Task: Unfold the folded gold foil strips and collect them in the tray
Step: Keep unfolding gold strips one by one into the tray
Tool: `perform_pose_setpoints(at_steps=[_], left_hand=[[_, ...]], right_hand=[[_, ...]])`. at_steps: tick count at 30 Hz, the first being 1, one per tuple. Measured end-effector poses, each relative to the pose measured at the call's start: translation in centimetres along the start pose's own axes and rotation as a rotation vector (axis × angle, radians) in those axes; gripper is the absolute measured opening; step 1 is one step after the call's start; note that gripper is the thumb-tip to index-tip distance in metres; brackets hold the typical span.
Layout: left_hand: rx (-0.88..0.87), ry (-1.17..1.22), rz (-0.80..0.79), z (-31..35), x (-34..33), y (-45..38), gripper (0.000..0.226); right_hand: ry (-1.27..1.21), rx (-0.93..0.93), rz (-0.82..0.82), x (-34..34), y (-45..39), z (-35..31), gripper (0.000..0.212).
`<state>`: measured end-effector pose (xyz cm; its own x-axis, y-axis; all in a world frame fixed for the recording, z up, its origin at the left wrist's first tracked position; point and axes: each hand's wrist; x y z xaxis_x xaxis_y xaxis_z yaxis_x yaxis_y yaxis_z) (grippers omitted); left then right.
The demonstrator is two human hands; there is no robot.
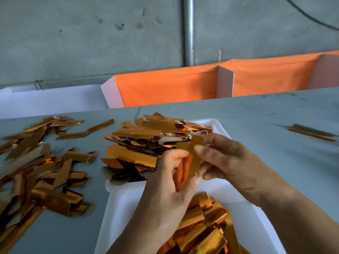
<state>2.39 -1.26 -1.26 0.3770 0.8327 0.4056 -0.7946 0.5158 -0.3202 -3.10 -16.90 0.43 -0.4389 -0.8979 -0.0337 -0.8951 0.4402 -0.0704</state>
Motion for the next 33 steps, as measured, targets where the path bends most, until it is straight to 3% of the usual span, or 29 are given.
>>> perform_pose_setpoints(at_steps=[2,5,9,13,22,28,33], left_hand=[[0.009,0.055,-0.006,0.1,0.1,0.0,0.036],[0.022,0.073,-0.079,0.4,0.0,0.0,0.036],[-0.003,0.049,-0.119,0.4,-0.3,0.2,0.043],[-0.022,-0.013,-0.111,0.0,-0.4,0.1,0.044],[-0.065,-0.06,-0.112,0.2,-0.5,-0.2,0.045],[-0.126,-0.065,-0.023,0.0,-0.4,0.0,0.039],[-0.19,-0.109,-0.037,-0.2,-0.6,0.0,0.051]], right_hand=[[-0.145,-0.032,-0.04,0.5,0.1,-0.4,0.045],[-0.223,-0.048,-0.031,0.9,0.2,-0.8,0.043],[0.056,0.065,0.117,1.1,0.0,-1.0,0.026],[0.19,0.138,0.109,0.9,0.4,-1.2,0.006],[0.395,0.174,0.092,0.9,0.4,-1.1,0.009],[0.4,0.201,0.082,1.2,0.4,-1.4,0.01],[0.166,0.092,0.051,1.4,0.5,-1.2,0.015]])
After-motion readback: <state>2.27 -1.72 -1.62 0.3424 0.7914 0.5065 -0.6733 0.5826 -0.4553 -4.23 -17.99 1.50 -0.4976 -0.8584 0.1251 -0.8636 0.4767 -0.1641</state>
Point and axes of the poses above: each hand's wrist, its own y-axis away from the middle knuckle, its own x-axis out of the back of the hand, z = x × y, and after that the axes turned 9 degrees about z, right-handed
